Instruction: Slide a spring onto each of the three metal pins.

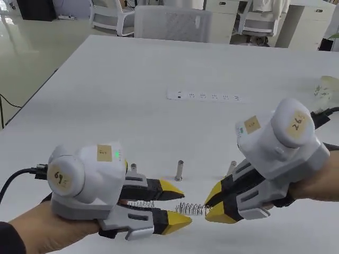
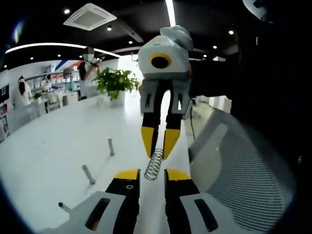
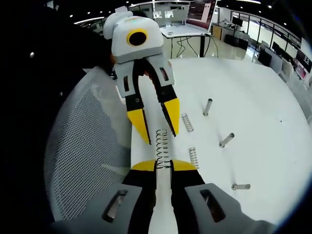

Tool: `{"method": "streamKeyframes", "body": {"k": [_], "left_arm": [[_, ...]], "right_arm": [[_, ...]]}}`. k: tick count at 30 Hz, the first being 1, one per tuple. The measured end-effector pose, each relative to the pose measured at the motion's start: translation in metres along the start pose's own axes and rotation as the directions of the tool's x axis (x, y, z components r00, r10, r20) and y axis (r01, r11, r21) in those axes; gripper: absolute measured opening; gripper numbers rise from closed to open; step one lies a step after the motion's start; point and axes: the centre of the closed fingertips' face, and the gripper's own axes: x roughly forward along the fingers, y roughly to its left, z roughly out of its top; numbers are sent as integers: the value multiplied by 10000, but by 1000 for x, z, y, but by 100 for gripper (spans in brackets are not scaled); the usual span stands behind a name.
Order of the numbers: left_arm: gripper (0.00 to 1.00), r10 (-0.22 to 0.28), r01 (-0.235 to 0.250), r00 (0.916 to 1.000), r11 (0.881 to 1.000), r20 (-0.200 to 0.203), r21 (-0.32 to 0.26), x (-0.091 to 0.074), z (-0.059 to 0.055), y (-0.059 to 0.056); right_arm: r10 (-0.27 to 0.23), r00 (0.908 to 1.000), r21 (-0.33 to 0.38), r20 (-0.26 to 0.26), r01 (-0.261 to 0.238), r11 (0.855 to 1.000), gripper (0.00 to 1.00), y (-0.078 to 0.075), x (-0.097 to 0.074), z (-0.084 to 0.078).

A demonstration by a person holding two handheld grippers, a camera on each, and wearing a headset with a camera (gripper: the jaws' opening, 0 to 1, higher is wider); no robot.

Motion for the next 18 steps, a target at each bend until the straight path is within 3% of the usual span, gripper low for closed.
{"method": "streamKeyframes", "body": {"k": [11, 18], "left_arm": [[3, -297, 330, 9984, 9970, -473, 703, 4, -6, -10], [3, -83, 114, 9992, 9967, -387, 802, 2, -4, -7]], "right_arm": [[375, 9989, 71, -298, -373, 9993, 7, 8, 0, -5], [251, 9991, 314, 332, -261, 9992, 7, 6, -13, 11]]}}
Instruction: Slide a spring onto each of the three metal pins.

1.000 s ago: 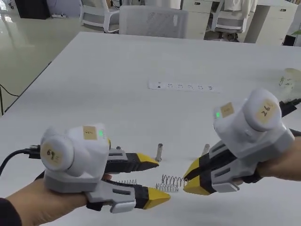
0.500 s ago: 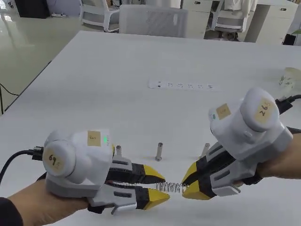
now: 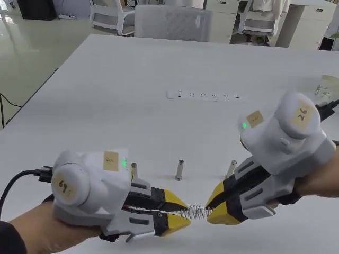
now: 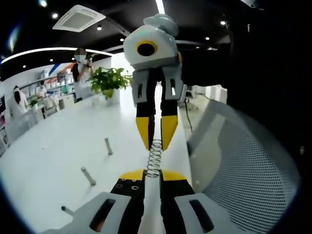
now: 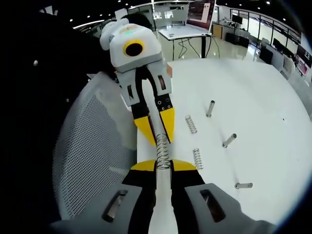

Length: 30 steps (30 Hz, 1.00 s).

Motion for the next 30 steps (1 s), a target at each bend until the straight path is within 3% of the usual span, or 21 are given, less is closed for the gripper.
{"method": "streamKeyframes", "body": {"k": [6, 21, 30], "left_arm": [[2, 28, -28, 10000, 10000, 37, 59, 2, 1, -2], [2, 212, -212, 9998, 9998, 33, 45, 0, 2, 1], [1, 187, -187, 9995, 9998, 238, -9, 4, 13, 0]], "right_arm": [[-101, 9984, -126, 564, 108, 9999, 7, 2, -7, 19], [-306, 9990, -461, 339, 321, 9984, 8, 3, -6, 23], [-286, 9996, -446, 69, 289, 9986, 9, 2, 1, 19]]}}
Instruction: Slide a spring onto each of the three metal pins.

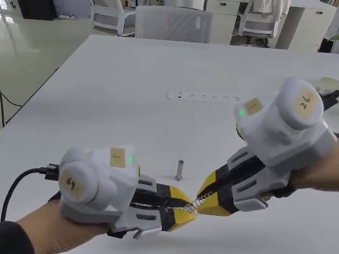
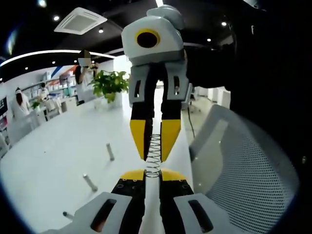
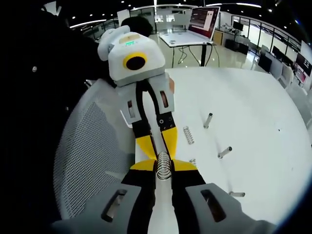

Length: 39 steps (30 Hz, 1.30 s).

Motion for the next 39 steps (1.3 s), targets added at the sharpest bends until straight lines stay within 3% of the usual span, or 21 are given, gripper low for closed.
{"method": "streamKeyframes", "body": {"k": [4, 12, 17, 28, 39], "left_arm": [[1, -35, 38, 9998, 9999, 203, -160, 3, 7, -1], [3, 49, -42, 9996, 9997, 285, -242, 8, 6, 2], [10, 241, -219, 9987, 9985, 458, -492, 6, 7, 7], [27, 607, -552, 9967, 9936, 537, -981, -6, 1, 12], [35, 1166, -1076, 9919, 9823, 503, -1536, -27, -15, 19]], "right_arm": [[56, 10000, 65, 22, -56, 10000, 9, 0, 0, 0], [-21, 9998, 149, -175, 23, 9999, 8, -3, -1, -4], [-5, 9997, 118, -234, 8, 9999, 8, -3, 0, -3], [-196, 9992, 189, -355, 203, 9996, 8, -9, -6, -8], [-462, 9971, 372, -604, 485, 9981, 9, -20, -15, -19]]}}
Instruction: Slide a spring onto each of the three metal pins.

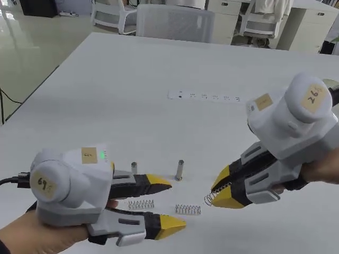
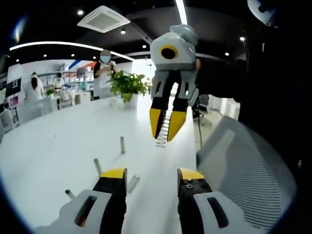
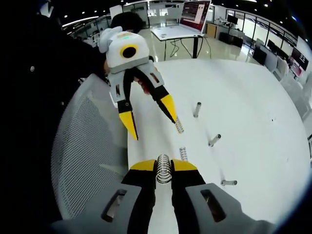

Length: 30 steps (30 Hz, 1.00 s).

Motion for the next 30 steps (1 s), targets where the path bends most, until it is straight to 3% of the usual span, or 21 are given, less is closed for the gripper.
{"method": "streamKeyframes", "body": {"k": [7, 17, 30], "left_arm": [[37, 578, -569, 9981, 9977, 230, -362, -20, -2, 8], [40, 1465, -1429, 9882, 9869, 449, -744, -49, -6, 13], [41, 1877, -1826, 9806, 9796, 565, -843, -55, -6, 10]], "right_arm": [[-295, 9994, 259, -169, 299, 9992, 9, -13, -8, -10], [-784, 9959, 588, -454, 810, 9950, 9, -37, -24, -23], [-1200, 9797, 439, -1608, 1285, 9907, 9, -75, -35, -42]]}}
